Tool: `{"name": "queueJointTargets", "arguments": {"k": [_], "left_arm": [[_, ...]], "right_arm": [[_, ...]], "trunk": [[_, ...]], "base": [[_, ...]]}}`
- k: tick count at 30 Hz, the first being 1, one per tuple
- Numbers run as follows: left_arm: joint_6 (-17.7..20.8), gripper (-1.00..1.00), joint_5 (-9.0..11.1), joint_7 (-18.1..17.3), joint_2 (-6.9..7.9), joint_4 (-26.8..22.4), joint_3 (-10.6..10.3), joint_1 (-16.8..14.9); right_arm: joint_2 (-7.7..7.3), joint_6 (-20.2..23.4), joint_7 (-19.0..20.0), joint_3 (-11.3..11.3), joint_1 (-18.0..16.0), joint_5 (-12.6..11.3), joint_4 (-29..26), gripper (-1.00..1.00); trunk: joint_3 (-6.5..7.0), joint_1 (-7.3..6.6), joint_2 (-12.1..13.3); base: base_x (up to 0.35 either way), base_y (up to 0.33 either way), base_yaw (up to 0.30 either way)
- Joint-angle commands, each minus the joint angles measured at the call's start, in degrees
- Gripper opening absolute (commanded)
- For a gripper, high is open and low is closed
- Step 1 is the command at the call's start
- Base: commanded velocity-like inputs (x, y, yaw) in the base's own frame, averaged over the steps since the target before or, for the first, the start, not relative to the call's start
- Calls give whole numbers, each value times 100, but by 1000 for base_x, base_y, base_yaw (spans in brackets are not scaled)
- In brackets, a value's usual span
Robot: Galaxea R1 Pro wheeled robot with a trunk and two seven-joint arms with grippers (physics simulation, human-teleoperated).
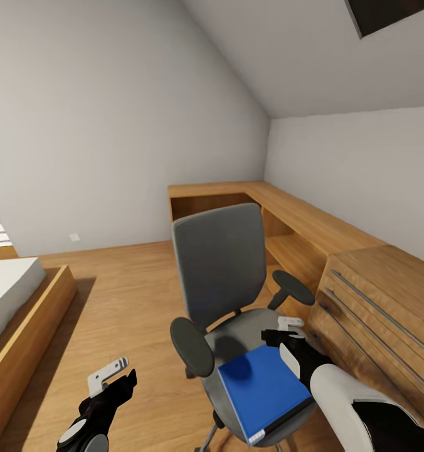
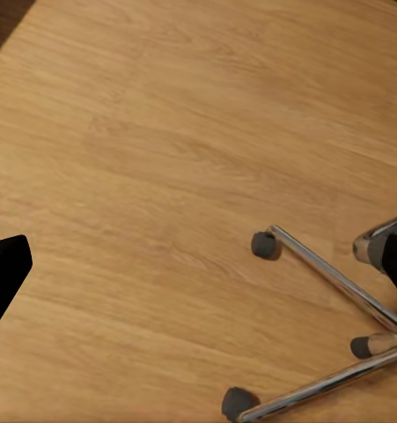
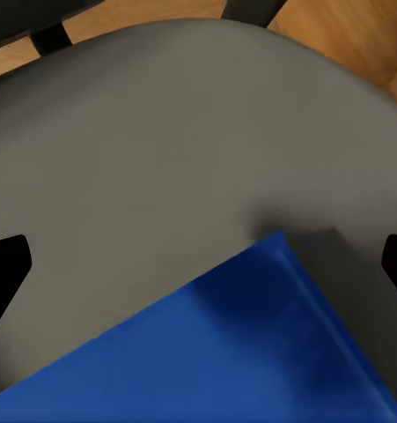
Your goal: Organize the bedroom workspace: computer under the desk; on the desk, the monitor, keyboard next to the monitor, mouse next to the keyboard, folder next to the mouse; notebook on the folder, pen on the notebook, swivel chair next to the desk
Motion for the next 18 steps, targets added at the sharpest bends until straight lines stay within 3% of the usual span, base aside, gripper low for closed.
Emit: {"name": "queueJointTargets", "arguments": {"k": [1,18], "left_arm": [[11,100,35,42,5,-9,-10,-2],[15,100,37,42,5,-9,-11,-2]], "right_arm": [[4,29,-16,-20,0,-23,-13,100],[7,29,-12,-20,0,-16,-4,100]], "trunk": [[-23,22,-44],[-328,396,-726]], "base": [[0,0,0],[0,0,0]]}}
